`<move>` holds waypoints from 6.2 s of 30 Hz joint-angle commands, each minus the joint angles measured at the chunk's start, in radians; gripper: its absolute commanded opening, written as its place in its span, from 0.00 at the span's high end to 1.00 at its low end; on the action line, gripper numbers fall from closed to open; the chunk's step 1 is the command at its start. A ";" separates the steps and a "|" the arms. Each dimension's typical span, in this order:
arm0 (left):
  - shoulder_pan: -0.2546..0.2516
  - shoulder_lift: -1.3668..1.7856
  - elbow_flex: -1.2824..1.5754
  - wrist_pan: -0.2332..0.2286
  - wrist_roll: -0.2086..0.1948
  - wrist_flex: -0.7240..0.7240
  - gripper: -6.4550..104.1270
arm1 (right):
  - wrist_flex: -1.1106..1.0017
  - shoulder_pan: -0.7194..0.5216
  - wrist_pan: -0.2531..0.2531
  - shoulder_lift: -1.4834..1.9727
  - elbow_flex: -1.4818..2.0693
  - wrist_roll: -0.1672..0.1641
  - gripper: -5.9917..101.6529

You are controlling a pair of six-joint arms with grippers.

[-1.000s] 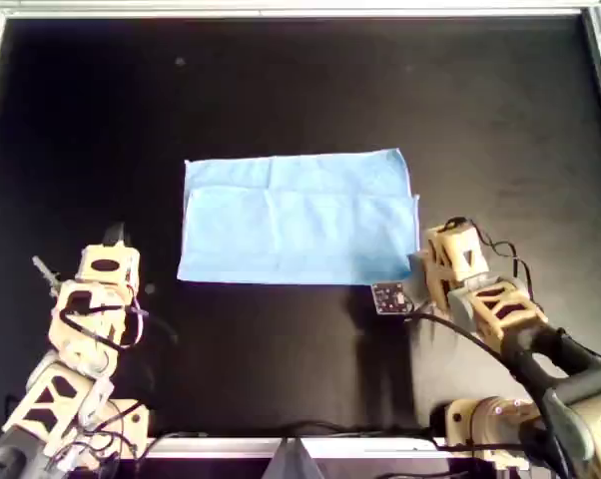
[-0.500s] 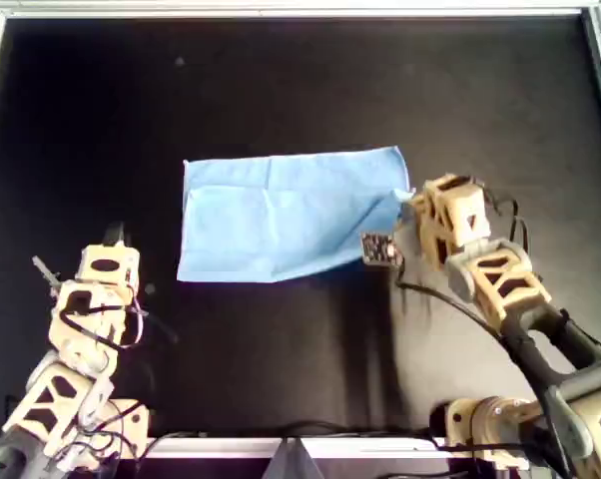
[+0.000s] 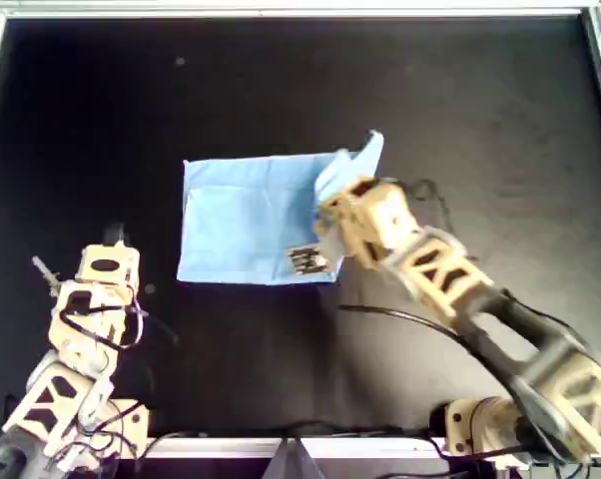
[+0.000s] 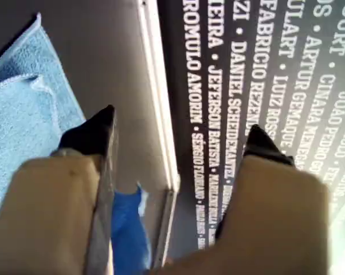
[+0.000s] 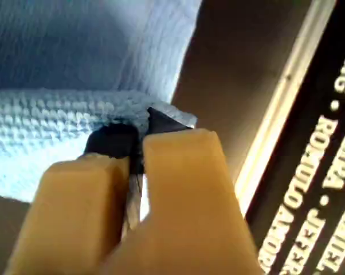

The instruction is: Fold a cloth

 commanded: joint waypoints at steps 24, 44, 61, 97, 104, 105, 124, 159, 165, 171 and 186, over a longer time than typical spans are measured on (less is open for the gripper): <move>0.017 0.026 -0.008 -0.005 -0.006 -0.003 0.23 | -0.028 0.213 -0.006 -0.499 -0.785 -0.009 0.95; 0.020 0.028 -0.009 -0.006 0.000 -0.003 0.22 | -0.028 0.307 0.003 -0.818 -1.154 -0.002 0.94; 0.020 0.028 -0.009 -0.006 -0.002 -0.003 0.22 | -0.026 0.308 0.005 -0.854 -1.183 -0.015 0.51; 0.107 0.026 -0.064 -0.195 -0.002 0.189 0.23 | 0.063 -0.187 0.454 0.811 0.003 -0.198 0.87; 0.120 0.012 -0.094 0.025 -0.012 0.310 0.23 | 0.063 -0.482 0.436 0.925 0.319 -0.178 0.87; 0.124 0.009 -0.094 0.060 -0.014 0.314 0.23 | 0.063 -0.506 0.436 0.933 0.354 -0.161 0.87; 0.225 0.008 -0.023 0.124 -0.118 0.483 0.23 | -0.035 -0.561 0.365 1.476 1.298 0.023 0.87; 0.225 0.025 -0.023 0.109 -0.115 0.658 0.23 | 0.137 -0.460 0.364 1.391 1.379 0.043 0.96; 0.224 0.002 -0.023 0.123 -0.115 0.658 0.23 | 0.140 -0.468 0.382 1.361 1.382 0.026 0.96; 0.224 0.002 -0.023 0.123 -0.117 0.658 0.23 | 0.140 -0.474 0.379 1.359 1.382 0.028 0.96; 0.235 0.064 -0.023 0.123 -0.117 0.658 0.23 | 0.149 -0.560 0.367 1.476 1.382 0.029 0.96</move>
